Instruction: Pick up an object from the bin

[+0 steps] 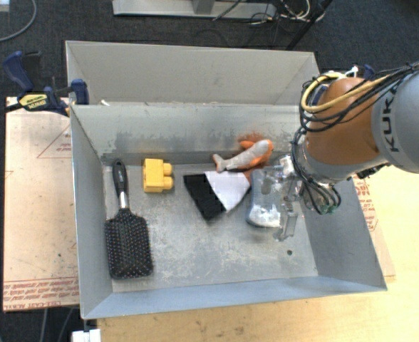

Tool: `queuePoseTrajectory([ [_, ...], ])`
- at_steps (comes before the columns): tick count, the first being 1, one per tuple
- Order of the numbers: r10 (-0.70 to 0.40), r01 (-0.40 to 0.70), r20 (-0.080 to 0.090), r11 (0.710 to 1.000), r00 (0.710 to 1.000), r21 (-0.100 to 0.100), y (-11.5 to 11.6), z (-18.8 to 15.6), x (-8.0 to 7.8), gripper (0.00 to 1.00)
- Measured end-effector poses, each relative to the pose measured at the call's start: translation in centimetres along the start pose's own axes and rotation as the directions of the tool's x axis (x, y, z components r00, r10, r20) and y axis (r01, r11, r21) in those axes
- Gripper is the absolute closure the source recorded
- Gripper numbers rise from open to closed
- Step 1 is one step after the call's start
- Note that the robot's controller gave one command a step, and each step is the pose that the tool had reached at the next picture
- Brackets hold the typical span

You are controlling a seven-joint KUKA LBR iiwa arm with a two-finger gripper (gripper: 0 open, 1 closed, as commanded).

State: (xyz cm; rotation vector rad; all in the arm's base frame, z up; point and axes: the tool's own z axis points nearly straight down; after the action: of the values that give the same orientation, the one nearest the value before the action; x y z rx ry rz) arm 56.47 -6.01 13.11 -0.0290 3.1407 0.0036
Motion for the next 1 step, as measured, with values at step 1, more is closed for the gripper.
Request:
queuePoseTrajectory([
  [1,-0.232,0.232,0.008,0.973,0.973,0.004,-1.96,4.56,-0.79,0.00],
])
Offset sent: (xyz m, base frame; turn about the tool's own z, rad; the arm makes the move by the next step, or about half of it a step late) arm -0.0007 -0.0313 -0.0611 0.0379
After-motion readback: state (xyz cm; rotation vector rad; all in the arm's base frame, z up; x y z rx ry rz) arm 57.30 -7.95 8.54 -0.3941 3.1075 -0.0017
